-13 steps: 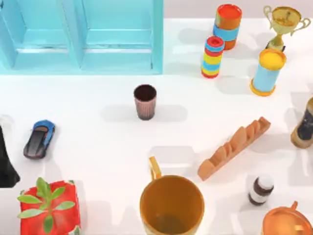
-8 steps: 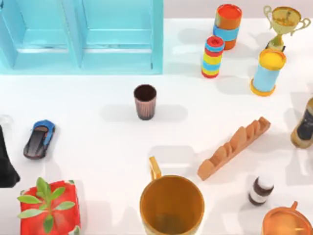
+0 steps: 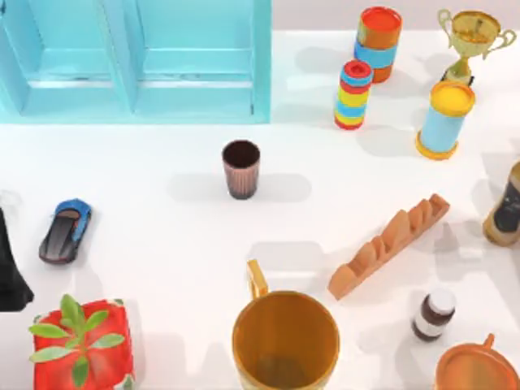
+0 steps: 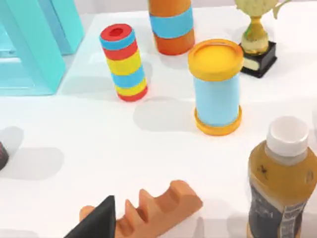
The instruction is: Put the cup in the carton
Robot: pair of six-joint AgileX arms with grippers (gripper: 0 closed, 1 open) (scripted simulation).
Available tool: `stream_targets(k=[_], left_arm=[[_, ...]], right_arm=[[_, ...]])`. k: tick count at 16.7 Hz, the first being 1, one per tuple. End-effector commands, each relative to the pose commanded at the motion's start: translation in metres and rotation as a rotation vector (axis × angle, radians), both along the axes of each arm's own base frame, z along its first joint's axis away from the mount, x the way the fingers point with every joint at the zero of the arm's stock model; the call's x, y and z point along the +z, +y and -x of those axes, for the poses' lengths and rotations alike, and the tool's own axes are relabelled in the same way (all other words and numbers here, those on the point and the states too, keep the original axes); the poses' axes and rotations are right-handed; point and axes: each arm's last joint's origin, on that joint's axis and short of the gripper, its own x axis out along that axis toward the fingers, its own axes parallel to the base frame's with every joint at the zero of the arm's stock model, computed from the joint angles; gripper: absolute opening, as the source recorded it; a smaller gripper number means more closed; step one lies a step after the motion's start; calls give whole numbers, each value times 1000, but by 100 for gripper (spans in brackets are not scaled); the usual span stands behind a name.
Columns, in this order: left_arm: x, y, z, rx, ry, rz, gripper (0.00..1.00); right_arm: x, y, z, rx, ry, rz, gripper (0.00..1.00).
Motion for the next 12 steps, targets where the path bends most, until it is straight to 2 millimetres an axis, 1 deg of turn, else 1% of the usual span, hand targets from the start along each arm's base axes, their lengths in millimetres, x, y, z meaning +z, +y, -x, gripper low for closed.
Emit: stream_targets(k=[3, 6, 9, 12], left_arm=[[0, 0, 0, 0, 0, 0, 100], [0, 0, 0, 0, 0, 0, 100], [0, 0, 0, 0, 0, 0, 100], [0, 0, 0, 0, 0, 0, 100]], right_arm=[[21, 23, -34, 42, 263, 7, 100], [30, 58, -78, 56, 540, 59, 100], [24, 104, -123, 39, 786, 149, 100], [8, 155, -164, 3, 960, 251, 100]])
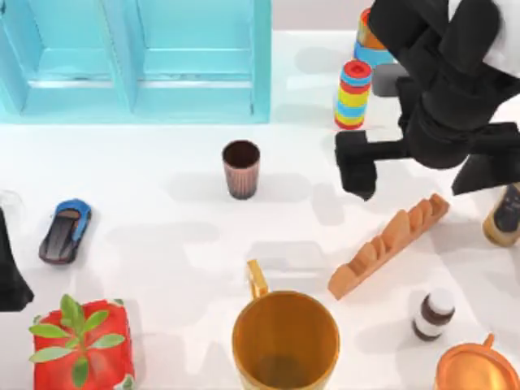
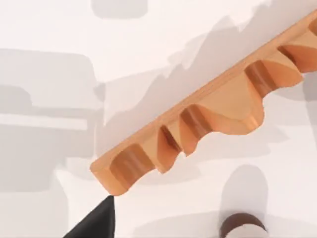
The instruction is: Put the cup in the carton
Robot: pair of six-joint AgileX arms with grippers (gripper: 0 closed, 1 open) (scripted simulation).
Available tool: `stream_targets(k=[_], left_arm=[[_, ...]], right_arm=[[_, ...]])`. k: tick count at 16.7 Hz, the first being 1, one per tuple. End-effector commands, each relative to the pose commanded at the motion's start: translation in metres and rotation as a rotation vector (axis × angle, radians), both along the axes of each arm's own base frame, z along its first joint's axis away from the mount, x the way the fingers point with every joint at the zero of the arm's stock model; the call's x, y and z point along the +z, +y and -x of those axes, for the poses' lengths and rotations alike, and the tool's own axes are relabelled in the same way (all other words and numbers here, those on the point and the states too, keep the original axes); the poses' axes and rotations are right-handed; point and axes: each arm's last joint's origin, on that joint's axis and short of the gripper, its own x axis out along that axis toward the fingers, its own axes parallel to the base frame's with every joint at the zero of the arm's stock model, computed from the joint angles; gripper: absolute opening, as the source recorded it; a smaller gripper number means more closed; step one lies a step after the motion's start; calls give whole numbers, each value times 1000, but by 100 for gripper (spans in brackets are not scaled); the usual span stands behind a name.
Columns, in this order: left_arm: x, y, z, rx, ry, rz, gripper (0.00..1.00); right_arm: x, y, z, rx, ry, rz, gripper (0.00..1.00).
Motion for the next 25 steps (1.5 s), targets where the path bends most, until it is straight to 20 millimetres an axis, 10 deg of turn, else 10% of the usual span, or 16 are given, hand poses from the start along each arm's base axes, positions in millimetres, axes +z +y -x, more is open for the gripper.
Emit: stream_targets(k=[11, 25], left_arm=[[0, 0, 0, 0, 0, 0, 100], [0, 0, 0, 0, 0, 0, 100]], right_arm=[[-20, 138, -72, -56, -58, 50, 100], [-31, 151, -84, -80, -128, 1, 100]])
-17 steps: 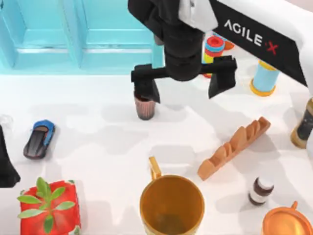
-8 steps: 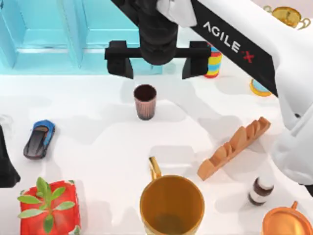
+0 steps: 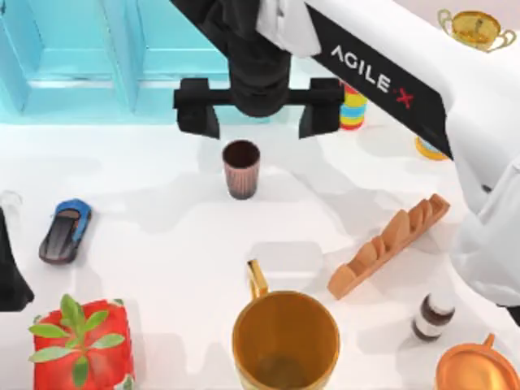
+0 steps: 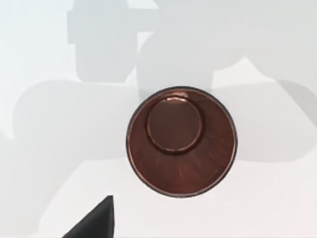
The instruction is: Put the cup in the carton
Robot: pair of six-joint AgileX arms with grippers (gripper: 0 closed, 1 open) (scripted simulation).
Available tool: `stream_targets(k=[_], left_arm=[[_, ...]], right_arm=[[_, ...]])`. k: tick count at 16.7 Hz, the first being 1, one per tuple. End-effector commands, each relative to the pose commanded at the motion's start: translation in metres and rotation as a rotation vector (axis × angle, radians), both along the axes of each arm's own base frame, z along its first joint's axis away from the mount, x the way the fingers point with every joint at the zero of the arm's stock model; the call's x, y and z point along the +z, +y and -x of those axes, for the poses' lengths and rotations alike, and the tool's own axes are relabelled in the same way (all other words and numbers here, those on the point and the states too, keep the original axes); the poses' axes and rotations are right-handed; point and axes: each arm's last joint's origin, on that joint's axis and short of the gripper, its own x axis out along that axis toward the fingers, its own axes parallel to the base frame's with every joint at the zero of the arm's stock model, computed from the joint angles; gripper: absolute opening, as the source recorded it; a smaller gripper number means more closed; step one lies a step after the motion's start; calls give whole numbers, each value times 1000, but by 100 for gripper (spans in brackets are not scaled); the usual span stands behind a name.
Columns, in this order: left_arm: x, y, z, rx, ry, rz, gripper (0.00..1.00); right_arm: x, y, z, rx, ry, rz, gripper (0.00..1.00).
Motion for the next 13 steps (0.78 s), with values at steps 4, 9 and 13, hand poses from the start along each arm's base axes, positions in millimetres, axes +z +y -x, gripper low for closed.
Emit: stream_targets(k=[4, 9, 13], left_arm=[[0, 0, 0, 0, 0, 0, 100], [0, 0, 0, 0, 0, 0, 100], [0, 0, 0, 0, 0, 0, 100]], right_arm=[[-48, 2, -16, 0, -12, -11, 100], [-76, 0, -21, 0, -4, -4, 100], [-76, 0, -21, 0, -4, -4, 85]])
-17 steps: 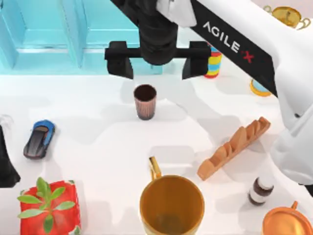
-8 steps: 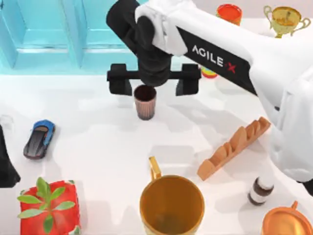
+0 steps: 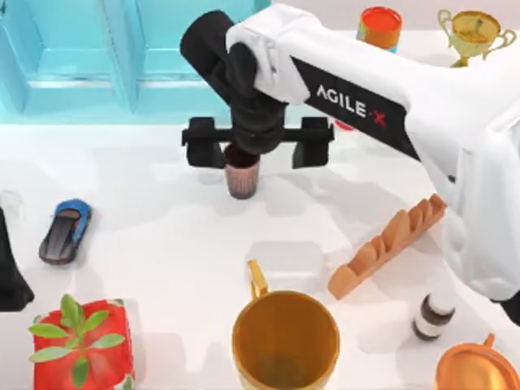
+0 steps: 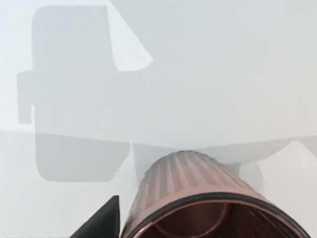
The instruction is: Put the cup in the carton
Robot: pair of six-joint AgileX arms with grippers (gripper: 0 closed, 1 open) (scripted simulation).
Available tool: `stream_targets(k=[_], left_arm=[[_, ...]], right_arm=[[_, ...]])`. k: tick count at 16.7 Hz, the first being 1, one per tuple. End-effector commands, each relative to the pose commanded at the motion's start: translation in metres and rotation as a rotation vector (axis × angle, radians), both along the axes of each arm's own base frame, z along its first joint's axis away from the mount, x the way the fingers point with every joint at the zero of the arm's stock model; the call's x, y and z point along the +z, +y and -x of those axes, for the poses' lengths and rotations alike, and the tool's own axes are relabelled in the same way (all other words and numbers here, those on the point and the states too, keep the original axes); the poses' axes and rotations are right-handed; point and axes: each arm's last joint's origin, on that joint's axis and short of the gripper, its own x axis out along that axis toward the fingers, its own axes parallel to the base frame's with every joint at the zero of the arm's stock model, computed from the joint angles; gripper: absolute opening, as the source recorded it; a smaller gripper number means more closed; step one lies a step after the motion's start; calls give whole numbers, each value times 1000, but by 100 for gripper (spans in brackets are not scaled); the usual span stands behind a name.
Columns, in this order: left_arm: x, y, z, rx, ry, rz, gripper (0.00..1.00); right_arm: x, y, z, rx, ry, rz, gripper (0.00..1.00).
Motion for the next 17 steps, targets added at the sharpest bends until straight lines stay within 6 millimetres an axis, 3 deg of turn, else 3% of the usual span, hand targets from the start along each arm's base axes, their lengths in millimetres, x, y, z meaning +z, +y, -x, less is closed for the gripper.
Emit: stream_targets(k=[11, 17], left_arm=[[0, 0, 0, 0, 0, 0, 100], [0, 0, 0, 0, 0, 0, 100]], right_arm=[[0, 0, 0, 0, 0, 0, 2], [0, 0, 0, 0, 0, 0, 0]])
